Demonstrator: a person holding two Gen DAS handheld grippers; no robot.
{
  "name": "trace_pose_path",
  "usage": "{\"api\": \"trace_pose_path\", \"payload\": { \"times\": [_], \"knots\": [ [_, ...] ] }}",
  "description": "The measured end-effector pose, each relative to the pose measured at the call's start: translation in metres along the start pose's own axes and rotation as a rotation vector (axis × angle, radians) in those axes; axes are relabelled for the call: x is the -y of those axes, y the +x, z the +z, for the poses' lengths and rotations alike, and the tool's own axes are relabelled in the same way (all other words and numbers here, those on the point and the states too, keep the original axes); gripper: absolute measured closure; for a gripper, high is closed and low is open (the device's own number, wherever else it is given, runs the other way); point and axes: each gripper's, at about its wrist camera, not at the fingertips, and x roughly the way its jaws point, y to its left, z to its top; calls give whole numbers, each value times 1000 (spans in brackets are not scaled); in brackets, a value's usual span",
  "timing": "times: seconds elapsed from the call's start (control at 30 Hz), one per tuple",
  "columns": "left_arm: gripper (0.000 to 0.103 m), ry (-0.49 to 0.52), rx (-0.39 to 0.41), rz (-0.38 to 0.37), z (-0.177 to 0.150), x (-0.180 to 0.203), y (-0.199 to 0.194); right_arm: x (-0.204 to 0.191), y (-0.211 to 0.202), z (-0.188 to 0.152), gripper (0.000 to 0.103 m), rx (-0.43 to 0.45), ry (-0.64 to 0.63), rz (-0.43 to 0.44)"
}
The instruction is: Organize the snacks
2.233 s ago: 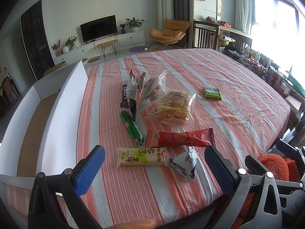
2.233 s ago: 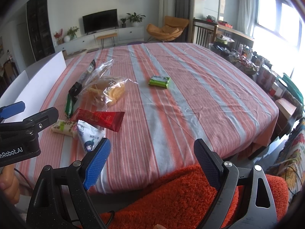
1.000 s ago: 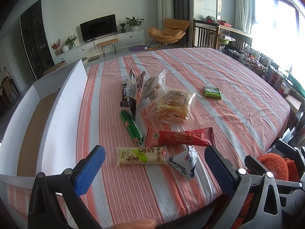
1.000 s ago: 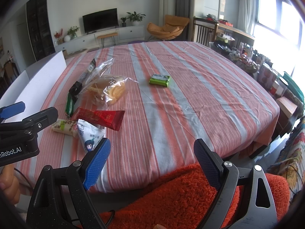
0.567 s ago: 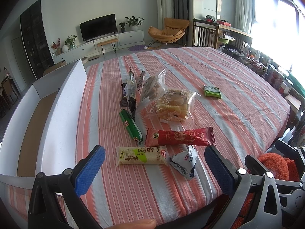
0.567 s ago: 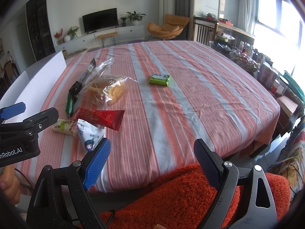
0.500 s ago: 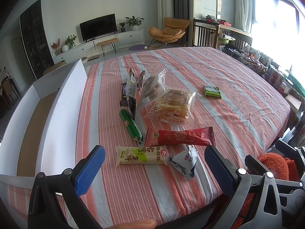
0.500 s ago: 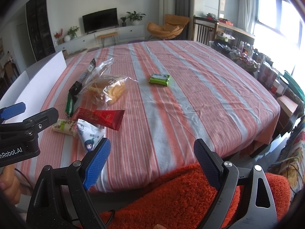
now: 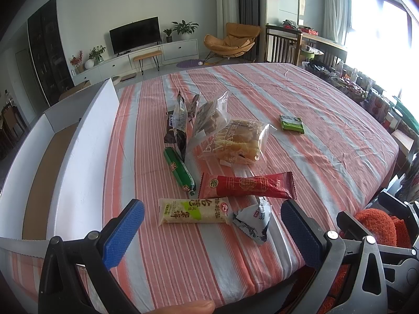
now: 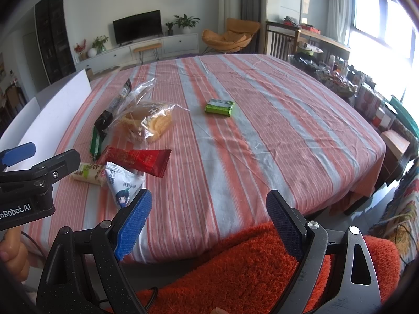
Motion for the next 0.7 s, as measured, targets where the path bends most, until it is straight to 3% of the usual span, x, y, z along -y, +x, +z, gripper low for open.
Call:
{"api": "trace_pose_path", "payload": {
  "times": [0.7],
  "knots": [
    [0,-1,-1,-1,0,0,0,1,0,1,12,-3,2,1]
  ]
}}
